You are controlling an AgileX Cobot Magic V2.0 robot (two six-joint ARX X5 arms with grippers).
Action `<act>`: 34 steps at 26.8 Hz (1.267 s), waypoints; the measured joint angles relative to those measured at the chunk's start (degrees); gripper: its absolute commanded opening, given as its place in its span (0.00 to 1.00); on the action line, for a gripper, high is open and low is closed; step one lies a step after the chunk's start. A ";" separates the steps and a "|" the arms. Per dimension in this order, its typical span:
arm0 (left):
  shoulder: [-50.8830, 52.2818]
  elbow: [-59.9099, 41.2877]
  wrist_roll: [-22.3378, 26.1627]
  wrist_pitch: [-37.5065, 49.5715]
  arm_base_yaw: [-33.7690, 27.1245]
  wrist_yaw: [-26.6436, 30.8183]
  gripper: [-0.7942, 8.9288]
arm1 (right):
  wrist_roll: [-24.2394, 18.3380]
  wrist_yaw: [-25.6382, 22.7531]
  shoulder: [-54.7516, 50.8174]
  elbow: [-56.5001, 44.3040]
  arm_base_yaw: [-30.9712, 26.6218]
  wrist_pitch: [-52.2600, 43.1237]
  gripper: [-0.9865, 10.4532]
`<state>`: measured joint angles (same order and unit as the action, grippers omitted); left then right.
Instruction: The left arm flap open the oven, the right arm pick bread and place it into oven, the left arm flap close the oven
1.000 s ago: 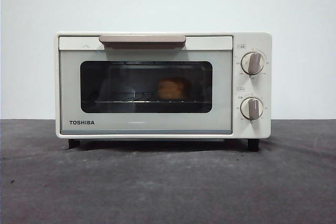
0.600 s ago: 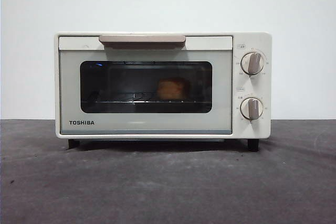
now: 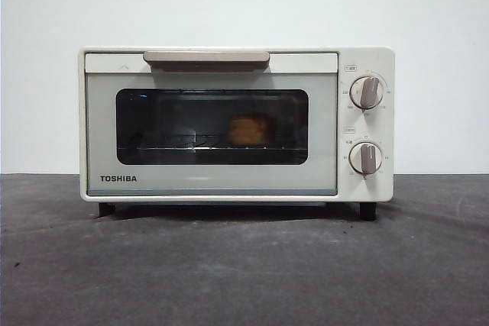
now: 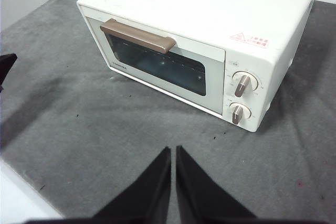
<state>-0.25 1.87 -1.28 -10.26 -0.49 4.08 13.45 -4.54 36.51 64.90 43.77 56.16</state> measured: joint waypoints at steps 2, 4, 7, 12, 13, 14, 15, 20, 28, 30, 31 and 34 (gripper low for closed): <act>0.00 0.00 0.72 -0.15 0.11 -1.70 0.10 | 0.02 0.00 0.00 0.00 0.00 0.00 0.10; 0.00 0.00 1.29 -0.22 0.22 -4.59 0.10 | 0.00 0.00 0.00 0.00 0.00 0.00 0.10; 0.00 0.00 2.32 -0.17 0.37 -5.46 0.10 | 0.00 0.00 0.00 0.00 0.00 0.00 0.10; 0.00 0.00 2.89 -0.17 0.42 -5.46 0.10 | 0.02 0.00 0.00 0.00 0.00 0.00 0.10; 0.00 0.00 2.91 -0.17 0.42 -5.46 0.10 | 0.00 0.00 0.00 0.00 0.00 0.00 0.10; 0.00 0.00 2.91 -0.17 0.42 -5.46 0.10 | 0.02 0.00 0.00 0.00 0.00 0.00 0.10; 0.00 0.00 2.91 -0.17 0.42 -5.46 0.10 | 0.00 0.00 0.00 0.00 0.00 0.00 0.10; 0.00 0.00 2.97 -0.17 0.42 -5.46 0.10 | 0.00 0.00 0.00 0.00 0.00 0.00 0.10; 0.00 0.00 3.28 -0.17 0.42 -5.46 0.10 | 0.02 0.00 0.00 0.00 0.00 0.00 0.10; 0.00 0.00 3.28 -0.17 0.42 -5.46 0.10 | 0.00 0.00 0.00 0.00 0.00 0.00 0.10; 0.00 0.00 3.28 -0.17 0.39 -5.46 0.10 | 0.00 -0.04 0.00 0.00 0.00 0.00 0.10; 0.00 0.00 3.28 -0.17 0.42 -5.46 0.10 | -0.81 -3.45 -0.52 0.00 -1.66 0.00 0.10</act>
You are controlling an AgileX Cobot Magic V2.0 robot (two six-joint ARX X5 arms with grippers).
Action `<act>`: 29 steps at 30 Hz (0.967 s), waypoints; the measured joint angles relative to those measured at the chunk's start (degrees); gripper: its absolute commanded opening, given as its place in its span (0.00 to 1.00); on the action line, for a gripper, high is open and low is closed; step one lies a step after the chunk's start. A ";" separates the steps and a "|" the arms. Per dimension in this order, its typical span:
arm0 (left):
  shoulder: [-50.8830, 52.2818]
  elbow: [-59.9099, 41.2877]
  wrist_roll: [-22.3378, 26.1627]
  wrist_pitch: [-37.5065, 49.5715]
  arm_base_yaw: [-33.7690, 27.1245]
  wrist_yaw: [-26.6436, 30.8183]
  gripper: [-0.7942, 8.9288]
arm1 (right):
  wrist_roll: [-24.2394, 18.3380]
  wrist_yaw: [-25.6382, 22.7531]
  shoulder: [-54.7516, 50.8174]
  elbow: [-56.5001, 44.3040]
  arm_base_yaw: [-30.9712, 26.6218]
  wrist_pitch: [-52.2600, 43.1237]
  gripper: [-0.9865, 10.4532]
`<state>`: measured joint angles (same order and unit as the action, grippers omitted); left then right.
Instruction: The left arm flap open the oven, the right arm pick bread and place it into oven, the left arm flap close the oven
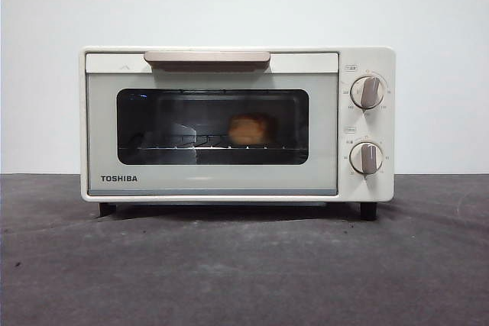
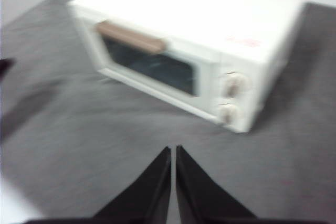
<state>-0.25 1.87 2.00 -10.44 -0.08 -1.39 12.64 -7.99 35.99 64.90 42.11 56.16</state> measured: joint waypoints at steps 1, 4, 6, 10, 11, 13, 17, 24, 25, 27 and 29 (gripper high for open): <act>0.00 0.00 0.00 0.00 0.00 0.00 0.10 | -0.46 -1.84 -0.17 -0.02 -1.53 -0.02 0.10; 0.00 0.00 0.00 0.00 0.00 0.00 0.10 | -1.68 -4.20 -1.70 -1.88 -8.50 -1.38 0.10; 0.00 0.00 0.00 0.00 0.00 0.00 0.10 | -2.95 -3.74 -3.50 -5.46 -14.23 -4.13 0.10; 0.00 0.00 0.00 0.00 0.00 0.00 0.10 | -9.38 -0.26 -9.33 -18.97 -24.83 -18.91 0.10; 0.00 0.00 0.02 0.00 0.00 0.00 0.10 | -11.13 0.72 -11.08 -22.67 -26.80 -22.99 0.10; 0.00 0.00 0.00 0.00 0.00 0.00 0.10 | -13.99 3.26 -14.80 -30.82 -30.69 -32.46 0.10; 0.00 0.00 0.00 0.00 0.00 0.00 0.10 | -16.35 5.70 -22.10 -45.27 -36.68 -49.46 0.10; 0.00 0.00 0.02 0.00 0.00 0.00 0.10 | -17.33 6.05 -29.90 -58.66 -39.39 -53.22 0.10; 0.00 0.00 0.02 0.00 0.00 0.00 0.10 | -17.33 6.08 -30.69 -59.80 -39.65 -53.18 0.10; 0.00 0.00 0.02 0.00 0.00 0.00 0.10 | -17.31 6.10 -32.13 -61.51 -40.00 -53.18 0.10; 0.00 0.00 0.02 0.00 0.00 0.00 0.10 | -17.29 6.12 -33.73 -63.14 -40.41 -52.61 0.10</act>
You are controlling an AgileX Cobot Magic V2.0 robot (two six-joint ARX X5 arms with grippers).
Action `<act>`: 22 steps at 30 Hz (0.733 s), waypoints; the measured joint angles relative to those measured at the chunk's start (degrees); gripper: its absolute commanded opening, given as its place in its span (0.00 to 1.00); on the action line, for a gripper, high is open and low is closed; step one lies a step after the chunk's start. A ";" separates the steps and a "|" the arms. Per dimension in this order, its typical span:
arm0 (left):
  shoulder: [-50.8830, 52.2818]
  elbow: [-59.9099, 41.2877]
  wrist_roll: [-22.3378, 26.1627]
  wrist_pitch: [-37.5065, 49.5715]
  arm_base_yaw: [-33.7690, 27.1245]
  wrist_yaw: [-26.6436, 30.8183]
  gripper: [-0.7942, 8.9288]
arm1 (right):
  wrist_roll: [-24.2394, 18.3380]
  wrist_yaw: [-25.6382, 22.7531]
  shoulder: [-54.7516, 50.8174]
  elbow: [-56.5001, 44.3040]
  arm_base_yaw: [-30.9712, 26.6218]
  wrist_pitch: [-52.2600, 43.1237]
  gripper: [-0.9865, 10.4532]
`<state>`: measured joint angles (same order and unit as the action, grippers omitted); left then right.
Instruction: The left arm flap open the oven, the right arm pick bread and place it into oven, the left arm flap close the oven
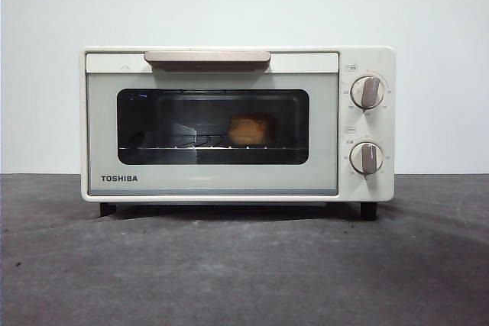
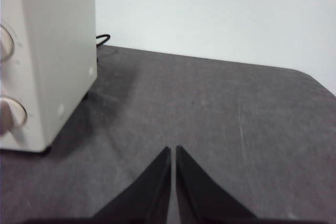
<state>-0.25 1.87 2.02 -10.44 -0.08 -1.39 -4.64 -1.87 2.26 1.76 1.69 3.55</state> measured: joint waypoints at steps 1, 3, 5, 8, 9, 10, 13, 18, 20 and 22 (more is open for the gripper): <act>0.00 0.00 0.00 0.00 0.00 0.00 0.10 | 0.02 0.07 -0.59 -0.61 -0.24 0.48 0.10; 0.00 0.00 0.00 0.00 0.00 0.00 0.10 | 0.24 0.37 -1.73 -0.85 -0.66 4.74 0.10; 0.00 0.00 0.00 0.02 0.00 -0.02 0.10 | 0.44 0.52 -1.88 -0.79 -0.74 6.12 0.10; 0.00 0.00 0.00 0.02 0.00 -0.02 0.10 | 0.52 1.01 -1.88 -0.79 -1.05 6.21 0.10; 0.00 0.00 0.00 0.02 0.00 -0.02 0.10 | 0.55 1.01 -1.90 -0.79 -1.07 6.21 0.10; 0.00 0.00 0.00 0.02 0.00 -0.02 0.10 | 0.55 1.09 -1.90 -0.79 -1.07 6.21 0.10; 0.00 0.00 0.00 0.02 0.00 -0.02 0.10 | 0.57 1.64 -1.90 -0.79 -1.07 6.23 0.10; 0.00 0.00 0.00 0.02 0.00 -0.02 0.10 | 0.57 1.66 -1.90 -0.81 -1.07 6.08 0.10; 0.00 0.00 0.00 0.02 0.00 -0.02 0.10 | 0.57 1.66 -1.90 -0.81 -1.07 5.99 0.10; 0.00 0.00 0.00 0.02 0.00 -0.02 0.10 | 0.57 1.66 -1.90 -0.83 -1.07 5.97 0.10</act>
